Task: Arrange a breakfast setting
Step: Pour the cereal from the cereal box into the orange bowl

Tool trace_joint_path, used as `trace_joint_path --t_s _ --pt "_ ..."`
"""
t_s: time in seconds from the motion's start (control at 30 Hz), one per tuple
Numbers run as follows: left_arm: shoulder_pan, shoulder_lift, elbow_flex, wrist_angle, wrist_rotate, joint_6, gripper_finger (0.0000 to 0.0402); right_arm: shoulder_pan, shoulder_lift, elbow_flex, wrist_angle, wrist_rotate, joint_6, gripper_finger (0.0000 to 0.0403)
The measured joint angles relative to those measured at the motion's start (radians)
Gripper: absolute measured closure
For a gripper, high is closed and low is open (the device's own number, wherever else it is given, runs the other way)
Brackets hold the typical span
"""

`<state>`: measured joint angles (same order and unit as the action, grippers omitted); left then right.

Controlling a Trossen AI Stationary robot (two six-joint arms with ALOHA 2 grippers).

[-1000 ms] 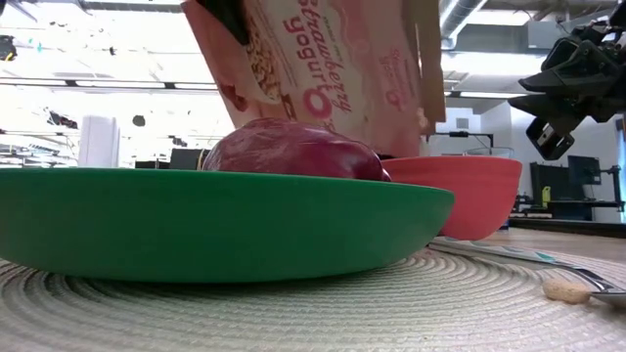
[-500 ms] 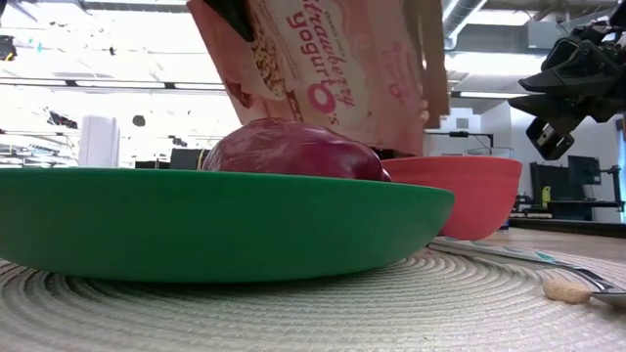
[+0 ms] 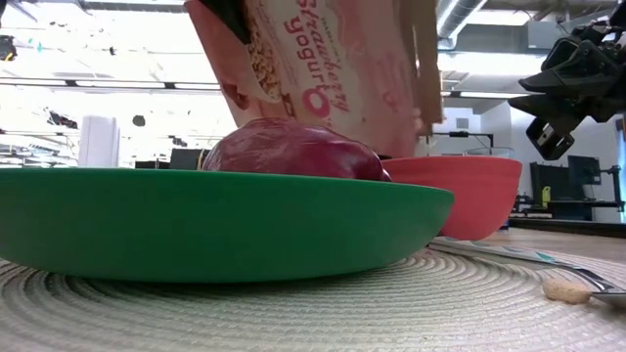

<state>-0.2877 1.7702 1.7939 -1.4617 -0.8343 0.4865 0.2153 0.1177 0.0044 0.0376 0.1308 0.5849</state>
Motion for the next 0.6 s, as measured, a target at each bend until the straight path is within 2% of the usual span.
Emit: trace_joint_path --t_s 0.1,0.2,0.3,0.4,0.53,0.6 --pt "0.001 -0.001 0.005 0.020 0.023 0.002 0.0277 0.000 0.000 0.000 0.000 0.000 0.000 0.0280" --pt "0.006 -0.001 0.003 0.010 -0.003 0.006 0.0277 0.000 0.000 0.000 0.000 0.000 0.000 0.0280" --pt "0.007 -0.001 0.016 0.019 0.027 0.006 0.0277 0.000 0.000 0.000 0.000 0.000 0.000 0.0280" --pt "0.002 -0.001 0.016 0.006 -0.021 0.008 0.0277 0.000 0.000 0.000 0.000 0.000 0.000 0.0280" --pt "0.000 -0.001 0.016 0.009 0.005 0.012 0.0277 0.000 0.000 0.000 0.000 0.000 0.000 0.0280" --pt "-0.008 0.000 0.016 -0.016 -0.042 0.010 0.0277 0.000 0.000 0.000 0.000 0.000 0.000 0.0280"
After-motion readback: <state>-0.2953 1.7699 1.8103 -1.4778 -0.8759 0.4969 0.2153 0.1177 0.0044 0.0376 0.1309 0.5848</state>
